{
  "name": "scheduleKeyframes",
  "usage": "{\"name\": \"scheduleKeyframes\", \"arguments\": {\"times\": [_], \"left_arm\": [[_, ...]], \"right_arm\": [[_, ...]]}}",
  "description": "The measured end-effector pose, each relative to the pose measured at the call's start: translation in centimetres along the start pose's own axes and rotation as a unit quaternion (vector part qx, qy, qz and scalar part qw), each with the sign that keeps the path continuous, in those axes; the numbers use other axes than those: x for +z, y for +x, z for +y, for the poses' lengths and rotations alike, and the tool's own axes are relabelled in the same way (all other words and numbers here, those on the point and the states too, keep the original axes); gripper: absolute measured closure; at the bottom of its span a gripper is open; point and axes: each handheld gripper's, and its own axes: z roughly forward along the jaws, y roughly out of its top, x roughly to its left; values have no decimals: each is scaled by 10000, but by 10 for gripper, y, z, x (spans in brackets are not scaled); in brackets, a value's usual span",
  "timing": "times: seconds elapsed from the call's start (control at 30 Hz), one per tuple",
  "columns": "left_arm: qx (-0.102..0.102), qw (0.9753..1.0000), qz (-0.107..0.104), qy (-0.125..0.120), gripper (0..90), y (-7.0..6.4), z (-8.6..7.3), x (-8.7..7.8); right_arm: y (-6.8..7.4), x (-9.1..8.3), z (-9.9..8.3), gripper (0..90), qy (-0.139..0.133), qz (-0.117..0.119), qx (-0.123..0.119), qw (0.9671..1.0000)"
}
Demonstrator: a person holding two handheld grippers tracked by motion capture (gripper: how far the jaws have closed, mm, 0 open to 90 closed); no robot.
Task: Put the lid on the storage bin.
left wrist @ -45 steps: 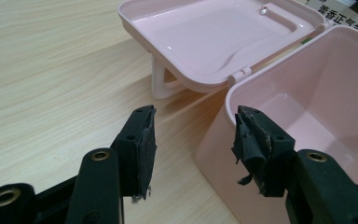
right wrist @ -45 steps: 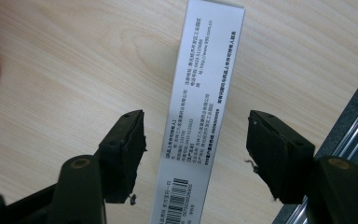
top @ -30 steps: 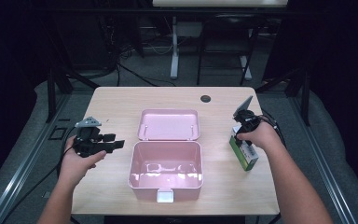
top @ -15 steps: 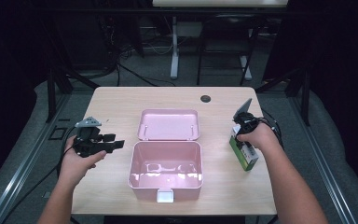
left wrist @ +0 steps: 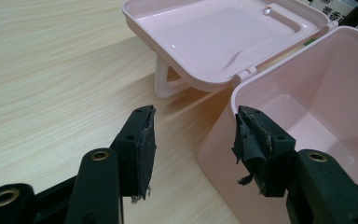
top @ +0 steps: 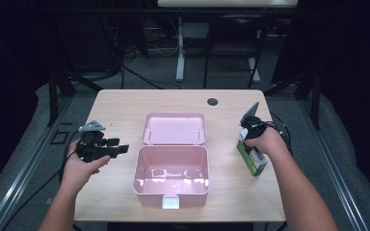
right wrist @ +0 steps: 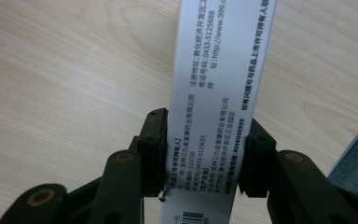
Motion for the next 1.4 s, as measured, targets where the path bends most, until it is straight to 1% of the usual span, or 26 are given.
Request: {"name": "scheduleKeyframes", "arguments": {"times": [0.3,0.4,0.43,0.53,0.57,0.67,0.7,0.87,0.93,1.0,1.07,1.13,1.17,1.33,1.37,1.4], "left_arm": [[-7,10000,0,9,477,1,0,-1],[-5,10000,3,10,477,1,0,-1],[-3,10000,2,11,477,1,0,-1],[0,10000,-4,22,477,1,0,-1],[-6,10000,14,-13,477,0,0,0],[-4,10000,9,-6,477,0,0,0],[0,10000,-11,29,477,1,0,-1],[-12,10000,6,6,477,1,0,-1],[-28,10000,7,4,477,1,0,-1],[-13,10000,4,8,477,1,0,-1],[-27,10000,1,5,477,1,0,-1],[-37,10000,2,-4,477,1,0,-1],[-23,10000,-16,11,477,2,0,-2],[-41,10000,9,-7,477,2,0,-2],[-40,10000,10,-9,477,2,0,-2],[-40,10000,10,-9,477,2,0,-2]], "right_arm": [[1,0,-1,608,-51,32,-66,10000],[1,-1,-1,610,41,37,-112,9999],[1,-1,-2,611,53,26,-170,9998],[2,0,-3,612,-8,32,-191,9998],[2,-1,-3,613,72,34,-237,9997],[3,-2,-4,613,52,58,-233,9997],[3,-1,-4,613,8,72,-236,9997],[3,-5,-5,614,43,62,-298,9995],[4,-7,-5,614,54,42,-360,9993],[4,-9,-5,614,25,25,-395,9992],[5,-12,-5,614,-7,43,-427,9991],[6,-14,-6,615,21,63,-403,9992],[6,-15,-6,615,11,58,-465,9989],[8,-19,-7,615,-9,99,-487,9988],[9,-21,-7,615,-4,107,-545,9985],[9,-21,-7,615,-4,107,-545,9985]]}}
